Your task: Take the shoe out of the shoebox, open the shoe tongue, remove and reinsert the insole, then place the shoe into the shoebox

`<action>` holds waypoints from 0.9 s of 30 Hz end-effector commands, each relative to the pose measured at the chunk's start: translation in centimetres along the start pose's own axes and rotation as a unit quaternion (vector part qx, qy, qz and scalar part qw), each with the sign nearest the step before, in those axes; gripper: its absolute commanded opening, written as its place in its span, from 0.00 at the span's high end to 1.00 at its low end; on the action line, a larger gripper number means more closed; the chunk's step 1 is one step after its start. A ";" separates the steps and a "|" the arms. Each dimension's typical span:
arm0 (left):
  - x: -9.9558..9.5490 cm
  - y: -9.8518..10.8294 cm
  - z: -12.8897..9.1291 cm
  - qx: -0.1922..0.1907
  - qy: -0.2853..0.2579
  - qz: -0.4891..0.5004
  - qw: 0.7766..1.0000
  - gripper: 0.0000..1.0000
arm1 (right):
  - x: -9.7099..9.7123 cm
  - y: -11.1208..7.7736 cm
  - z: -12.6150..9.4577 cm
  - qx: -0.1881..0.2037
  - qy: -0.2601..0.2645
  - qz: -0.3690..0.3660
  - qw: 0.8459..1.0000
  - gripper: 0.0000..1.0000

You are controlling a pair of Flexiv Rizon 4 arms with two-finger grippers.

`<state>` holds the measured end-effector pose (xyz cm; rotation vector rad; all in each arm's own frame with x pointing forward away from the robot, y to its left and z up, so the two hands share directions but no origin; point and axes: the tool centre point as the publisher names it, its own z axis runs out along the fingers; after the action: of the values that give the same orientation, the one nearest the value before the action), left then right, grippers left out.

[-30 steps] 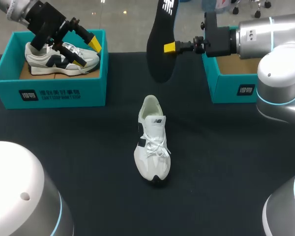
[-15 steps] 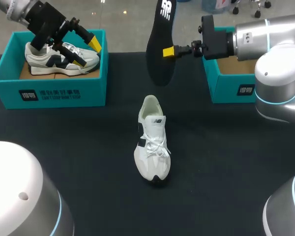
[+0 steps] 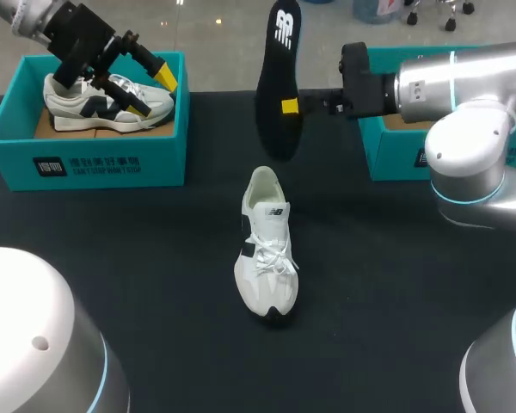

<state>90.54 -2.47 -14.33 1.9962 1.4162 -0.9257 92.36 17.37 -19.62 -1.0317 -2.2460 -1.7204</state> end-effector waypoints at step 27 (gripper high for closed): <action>0.0 -0.1 -0.1 0.000 0.002 0.000 1.000 0.00 | -1.8 -2.2 3.4 0.039 0.017 -0.075 0.996 1.00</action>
<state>90.54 -2.47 -14.35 1.9956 1.4161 -0.9257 93.17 18.16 -23.51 -0.8318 -2.3814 -1.6726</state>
